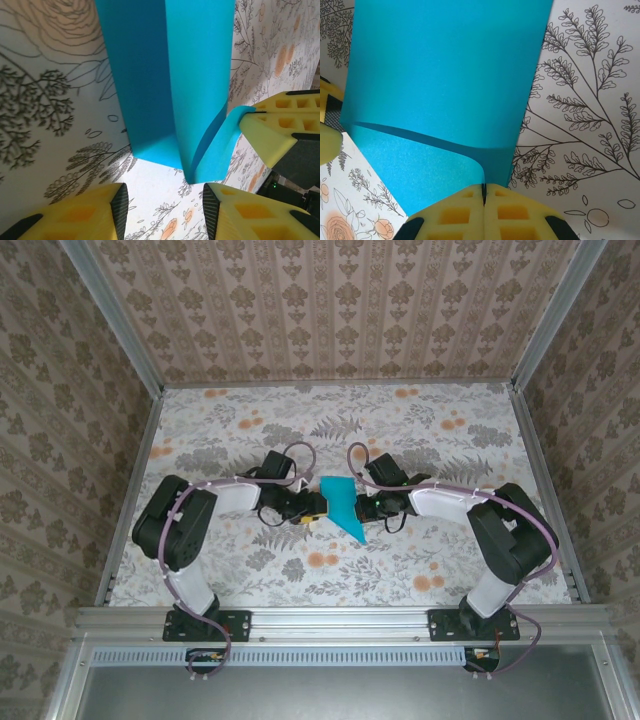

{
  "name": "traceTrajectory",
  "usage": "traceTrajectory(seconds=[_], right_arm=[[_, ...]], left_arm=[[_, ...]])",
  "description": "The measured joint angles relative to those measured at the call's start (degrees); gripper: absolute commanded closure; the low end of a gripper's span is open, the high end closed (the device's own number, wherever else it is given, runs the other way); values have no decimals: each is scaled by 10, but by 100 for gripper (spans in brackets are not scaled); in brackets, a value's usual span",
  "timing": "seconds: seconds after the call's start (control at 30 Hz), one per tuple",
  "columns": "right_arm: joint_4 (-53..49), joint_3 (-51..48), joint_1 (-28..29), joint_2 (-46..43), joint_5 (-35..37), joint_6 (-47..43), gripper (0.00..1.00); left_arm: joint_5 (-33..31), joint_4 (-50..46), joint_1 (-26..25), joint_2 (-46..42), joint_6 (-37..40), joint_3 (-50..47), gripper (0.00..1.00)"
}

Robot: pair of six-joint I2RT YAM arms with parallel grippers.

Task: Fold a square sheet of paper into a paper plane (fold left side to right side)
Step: Fourth fold the wing at the center of the table.

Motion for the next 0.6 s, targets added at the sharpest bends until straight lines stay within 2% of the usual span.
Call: traceTrajectory(seconds=[0.17,0.3,0.5,0.6], right_arm=[[0,0,0,0,3,-1,83],[-11,0,0,-9,26,-2,66],[-43,0,12,-86,101,-7,52],[-52,-2,48,-123,145,-13,48]], left_arm=[[3,6,-6,10,-8,16,73],[3,9,-8,11,-13,33,76],[3,8,-10,11,-13,54,78],[3,6,-10,11,-13,57,78]])
